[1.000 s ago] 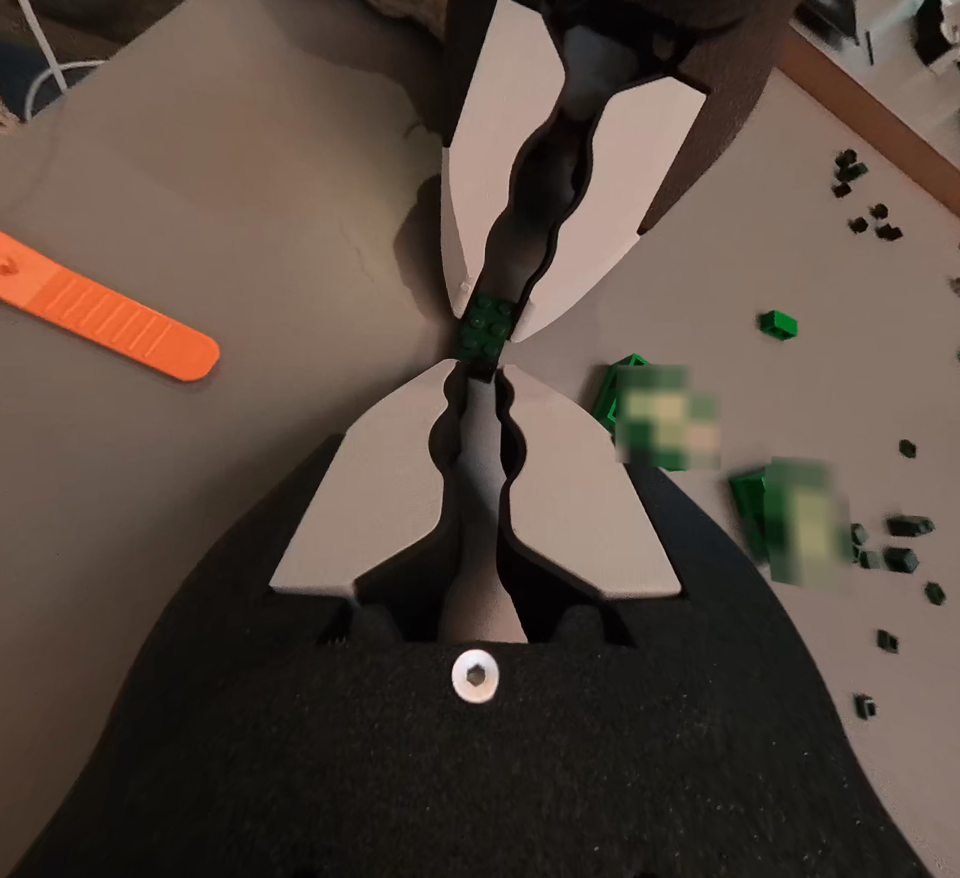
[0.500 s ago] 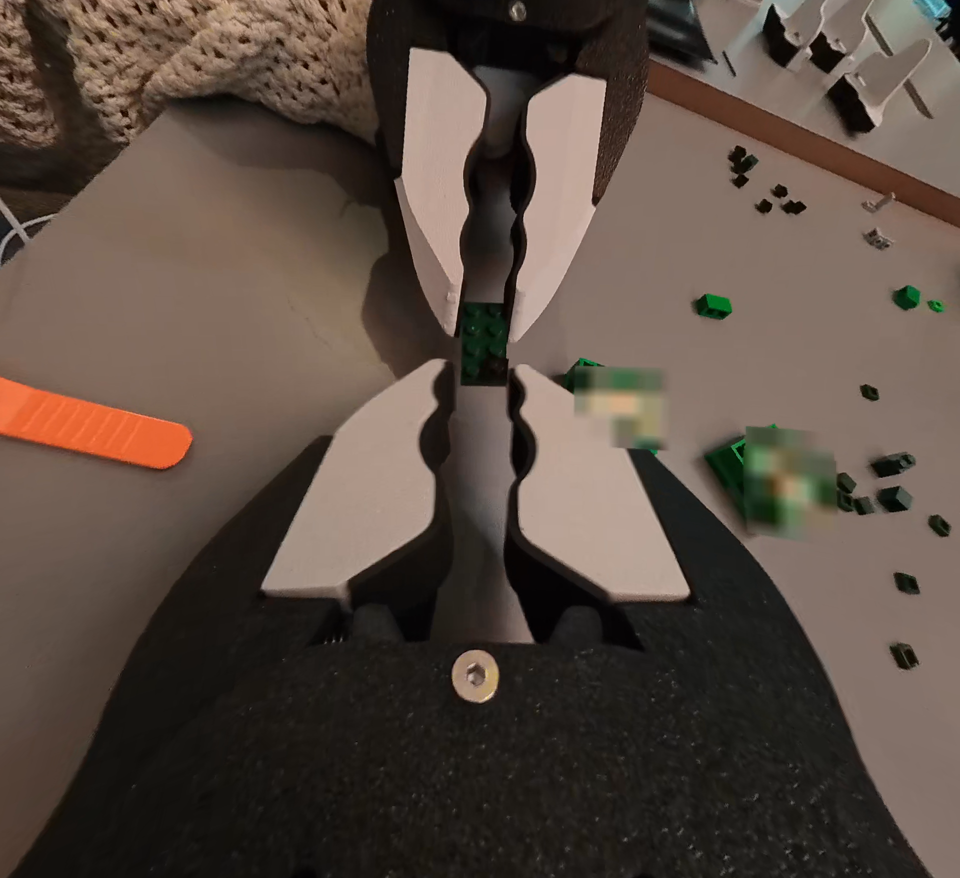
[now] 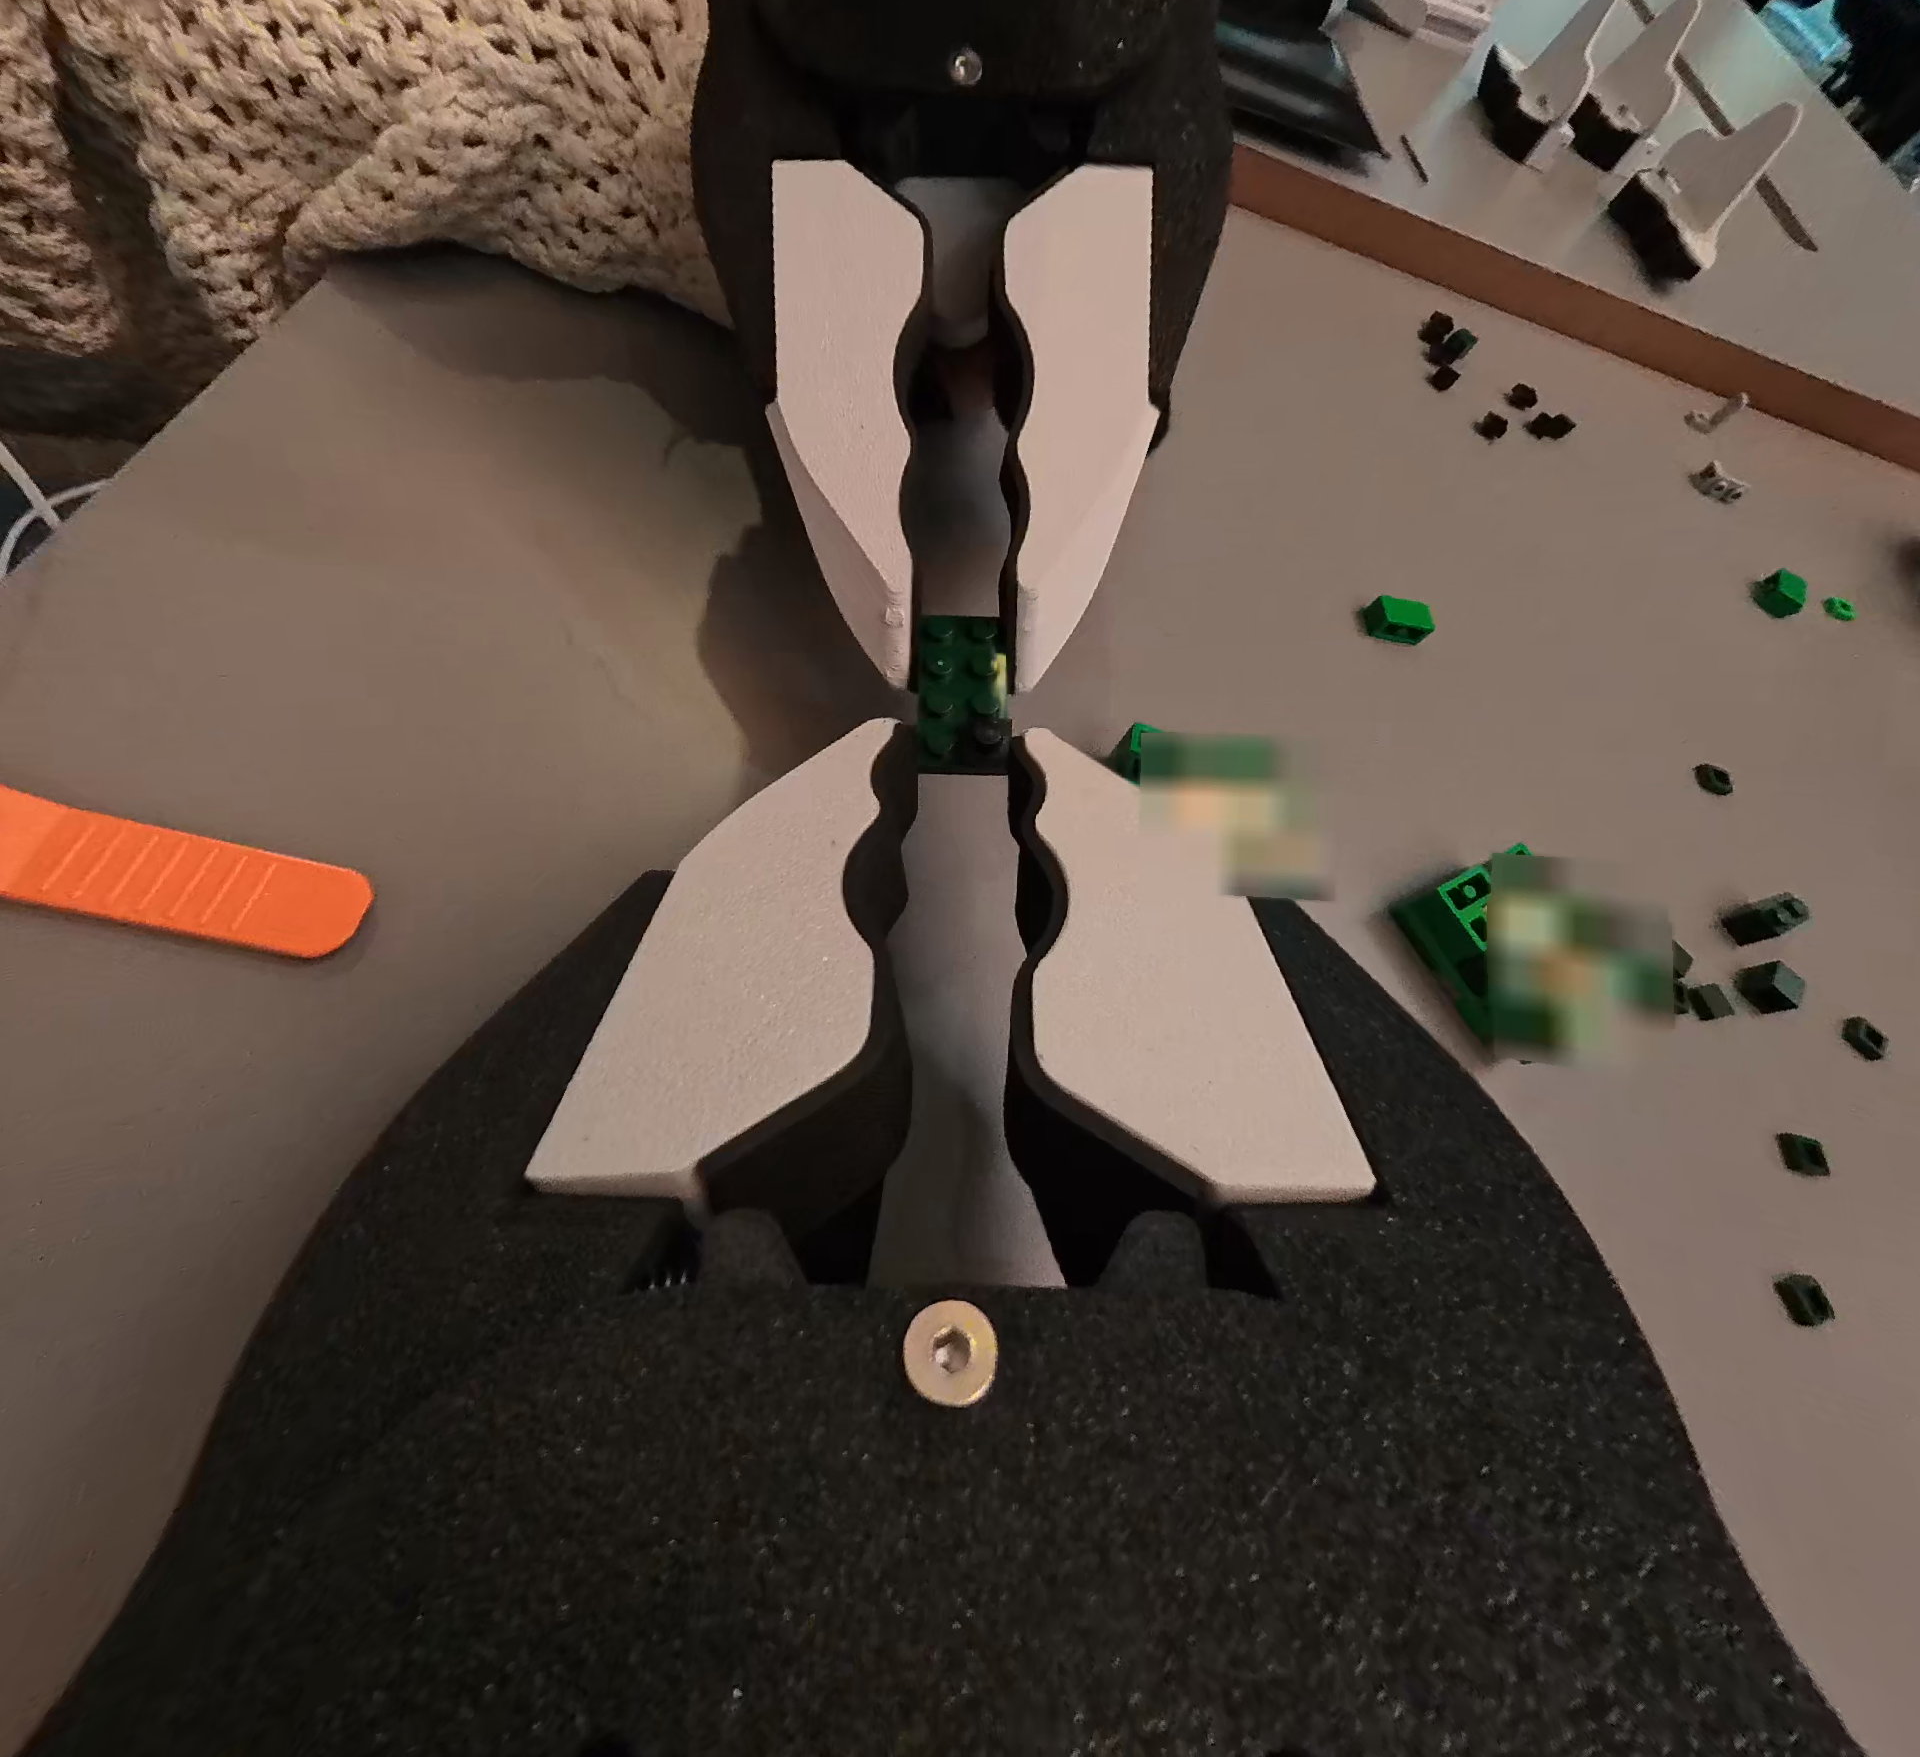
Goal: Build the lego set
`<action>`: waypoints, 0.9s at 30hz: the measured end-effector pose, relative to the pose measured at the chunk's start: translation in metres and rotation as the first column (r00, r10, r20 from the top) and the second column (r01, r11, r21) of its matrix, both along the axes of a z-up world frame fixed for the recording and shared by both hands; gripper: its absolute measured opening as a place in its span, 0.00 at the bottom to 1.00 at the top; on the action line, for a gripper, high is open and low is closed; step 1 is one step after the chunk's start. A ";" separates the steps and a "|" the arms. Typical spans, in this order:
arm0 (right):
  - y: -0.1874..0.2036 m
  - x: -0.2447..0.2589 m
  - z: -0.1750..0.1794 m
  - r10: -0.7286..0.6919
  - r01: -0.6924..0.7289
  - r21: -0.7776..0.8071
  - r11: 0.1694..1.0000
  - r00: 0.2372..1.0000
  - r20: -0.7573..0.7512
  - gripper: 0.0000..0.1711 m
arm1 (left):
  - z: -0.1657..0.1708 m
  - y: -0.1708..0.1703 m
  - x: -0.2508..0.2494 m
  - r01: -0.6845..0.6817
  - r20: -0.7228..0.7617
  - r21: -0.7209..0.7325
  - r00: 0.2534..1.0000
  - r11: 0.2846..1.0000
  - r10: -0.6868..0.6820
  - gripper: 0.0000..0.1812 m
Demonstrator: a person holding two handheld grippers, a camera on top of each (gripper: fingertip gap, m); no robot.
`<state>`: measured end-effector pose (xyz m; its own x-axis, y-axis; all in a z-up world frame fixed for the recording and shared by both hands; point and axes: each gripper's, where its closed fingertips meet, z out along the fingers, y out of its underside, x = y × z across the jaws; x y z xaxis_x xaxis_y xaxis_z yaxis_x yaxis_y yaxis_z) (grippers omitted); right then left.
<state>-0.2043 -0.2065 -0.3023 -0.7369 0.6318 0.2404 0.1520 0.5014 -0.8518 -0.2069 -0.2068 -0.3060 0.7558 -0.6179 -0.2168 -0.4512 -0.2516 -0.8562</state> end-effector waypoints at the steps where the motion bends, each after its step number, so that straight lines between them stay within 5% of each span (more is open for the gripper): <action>1: 0.001 -0.001 0.004 -0.002 0.002 -0.015 1.000 1.000 -0.019 0.09 | 0.002 0.001 -0.001 -0.006 0.004 0.014 1.000 1.000 0.006 0.09; 5: 0.024 -0.013 0.028 -0.101 0.096 -0.099 0.990 0.994 -0.040 0.20 | 0.010 0.005 -0.013 -0.074 0.030 0.070 0.997 0.995 0.072 0.09; 12: 0.069 -0.094 0.084 -0.254 0.257 -0.140 0.956 0.967 0.039 0.19 | 0.014 0.010 -0.032 -0.168 0.018 0.118 0.986 0.979 0.167 0.09; 19: 0.105 -0.165 0.052 -0.267 0.250 0.092 0.964 0.905 0.331 0.16 | 0.004 0.011 -0.029 -0.149 -0.072 0.097 0.985 0.984 0.156 0.09; 27: 0.163 -0.163 0.020 -0.455 0.465 0.148 0.873 0.667 0.590 0.15 | 0.001 0.014 -0.036 -0.184 -0.123 0.110 0.973 0.977 0.197 0.09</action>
